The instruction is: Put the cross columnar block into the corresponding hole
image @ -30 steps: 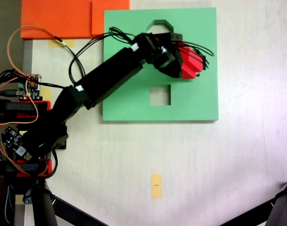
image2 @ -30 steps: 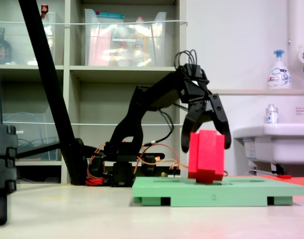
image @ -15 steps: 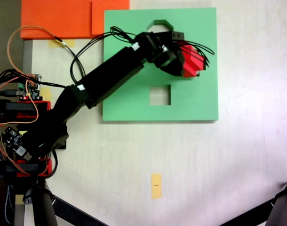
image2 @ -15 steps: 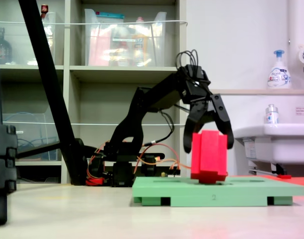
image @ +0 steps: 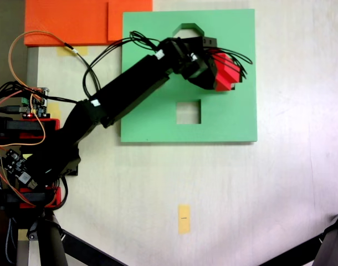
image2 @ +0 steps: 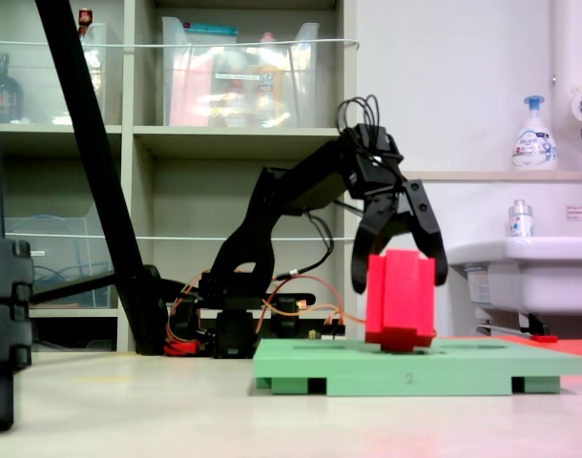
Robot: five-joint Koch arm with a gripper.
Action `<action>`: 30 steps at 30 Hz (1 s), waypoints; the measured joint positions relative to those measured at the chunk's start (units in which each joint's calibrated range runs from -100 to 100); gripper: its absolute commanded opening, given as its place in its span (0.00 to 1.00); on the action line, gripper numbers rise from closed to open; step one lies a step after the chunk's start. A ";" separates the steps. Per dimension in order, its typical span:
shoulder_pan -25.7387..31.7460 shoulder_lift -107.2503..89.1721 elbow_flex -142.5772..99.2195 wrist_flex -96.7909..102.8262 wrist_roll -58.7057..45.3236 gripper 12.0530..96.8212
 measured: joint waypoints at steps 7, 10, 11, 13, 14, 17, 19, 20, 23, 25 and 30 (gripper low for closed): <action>0.20 0.68 0.20 0.00 0.00 0.22; 0.20 0.82 0.20 0.00 0.00 0.22; 0.29 0.96 0.20 0.00 0.00 0.22; 0.39 1.37 0.20 0.00 0.00 0.22; 0.54 2.05 0.39 0.69 0.00 0.22; 0.83 3.42 -0.10 2.25 0.10 0.22; 0.83 3.56 -0.10 2.25 0.10 0.22; 0.88 3.69 -0.10 2.35 0.15 0.23; 0.93 3.69 -0.10 2.35 0.15 0.23; 0.93 3.69 -0.10 2.35 0.15 0.23; 0.93 3.97 -0.10 2.35 0.15 0.23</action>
